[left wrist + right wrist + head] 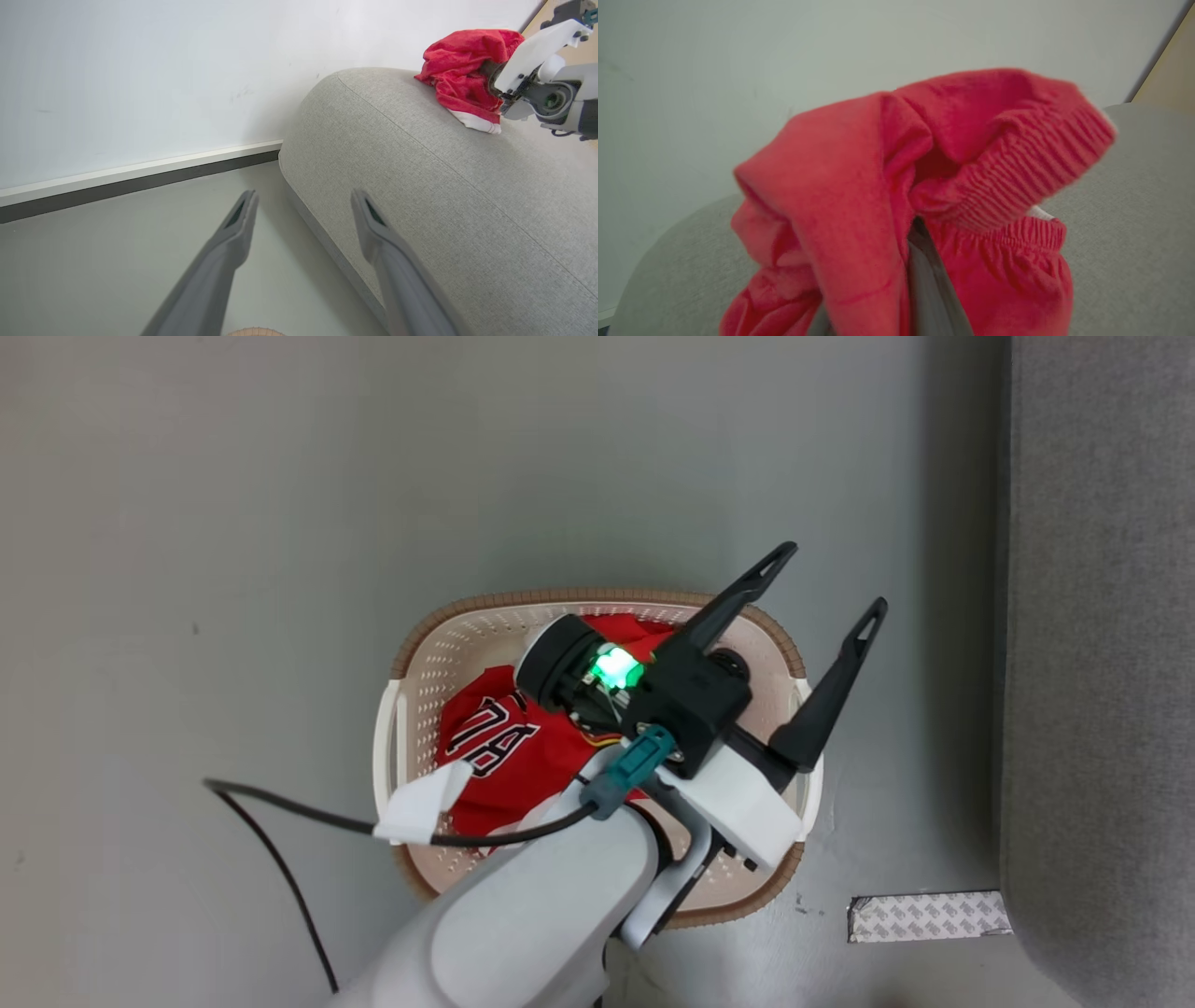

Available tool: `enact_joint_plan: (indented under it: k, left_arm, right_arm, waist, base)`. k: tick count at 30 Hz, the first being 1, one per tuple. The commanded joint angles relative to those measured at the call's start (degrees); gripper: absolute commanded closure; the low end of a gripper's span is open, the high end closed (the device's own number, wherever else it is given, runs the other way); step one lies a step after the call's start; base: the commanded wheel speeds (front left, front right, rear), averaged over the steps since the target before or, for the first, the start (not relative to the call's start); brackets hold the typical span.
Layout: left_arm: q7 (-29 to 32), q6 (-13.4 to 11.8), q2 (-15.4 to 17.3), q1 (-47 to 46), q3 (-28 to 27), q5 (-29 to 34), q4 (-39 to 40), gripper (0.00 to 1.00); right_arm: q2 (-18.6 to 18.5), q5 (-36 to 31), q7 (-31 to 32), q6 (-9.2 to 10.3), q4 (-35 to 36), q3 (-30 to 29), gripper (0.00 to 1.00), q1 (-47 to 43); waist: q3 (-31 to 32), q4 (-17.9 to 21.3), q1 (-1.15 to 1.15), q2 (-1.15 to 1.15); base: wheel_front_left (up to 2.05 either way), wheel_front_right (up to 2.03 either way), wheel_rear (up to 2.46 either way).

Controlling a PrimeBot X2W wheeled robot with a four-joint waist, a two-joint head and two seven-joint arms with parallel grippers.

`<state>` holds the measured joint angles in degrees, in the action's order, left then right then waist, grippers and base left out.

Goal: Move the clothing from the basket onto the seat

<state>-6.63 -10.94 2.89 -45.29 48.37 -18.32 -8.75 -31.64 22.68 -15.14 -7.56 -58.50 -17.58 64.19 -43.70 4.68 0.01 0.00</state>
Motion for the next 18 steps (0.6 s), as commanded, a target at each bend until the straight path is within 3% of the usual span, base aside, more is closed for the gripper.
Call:
enact_joint_plan:
  k: [1, 2, 3, 9, 18]
  left_arm:
    - [-0.4, -0.3, 0.7, 1.0, -0.3, -0.4, 0.2, 0.0]
    - [-0.4, -0.3, 0.7, 1.0, -0.3, -0.4, 0.2, 0.0]
    - [-0.6, -0.5, 1.0, 1.4, -0.5, -0.6, 0.1, 0.0]
    - [-1.0, -0.6, 2.6, 3.6, -1.1, -2.4, -1.0, 0.0]
    - [-3.3, -0.1, 4.7, 8.5, -2.6, -5.8, -3.4, 0.0]
  right_arm:
    - [0.7, -0.4, 0.0, 0.13, -1.0, 0.7, 0.2, -1.1]
    - [0.7, -0.4, 0.0, 0.13, -1.0, 0.7, 0.2, -1.1]
    - [0.7, -1.0, 0.6, 0.14, -2.0, 1.9, 0.0, -1.5]
    - [-0.4, -1.4, 1.6, 0.14, -3.0, 9.2, 0.0, -3.5]
    - [-1.1, 1.6, 0.2, 0.14, 3.2, 19.2, 0.0, -14.7]
  waist:
    - [0.5, 0.2, -0.01, 0.0]
    - [0.5, 0.2, -0.01, 0.0]
    - [1.0, 0.4, -0.01, 0.0]
    - [5.3, 1.9, -0.01, 0.0]
    - [15.4, 3.3, -0.01, 0.0]
  base:
    - [0.0, 0.0, 0.0]
    - [0.0, 0.0, 0.0]
    - [0.0, 0.0, 0.0]
    - [0.0, 0.0, 0.0]
    - [0.0, 0.0, 0.0]
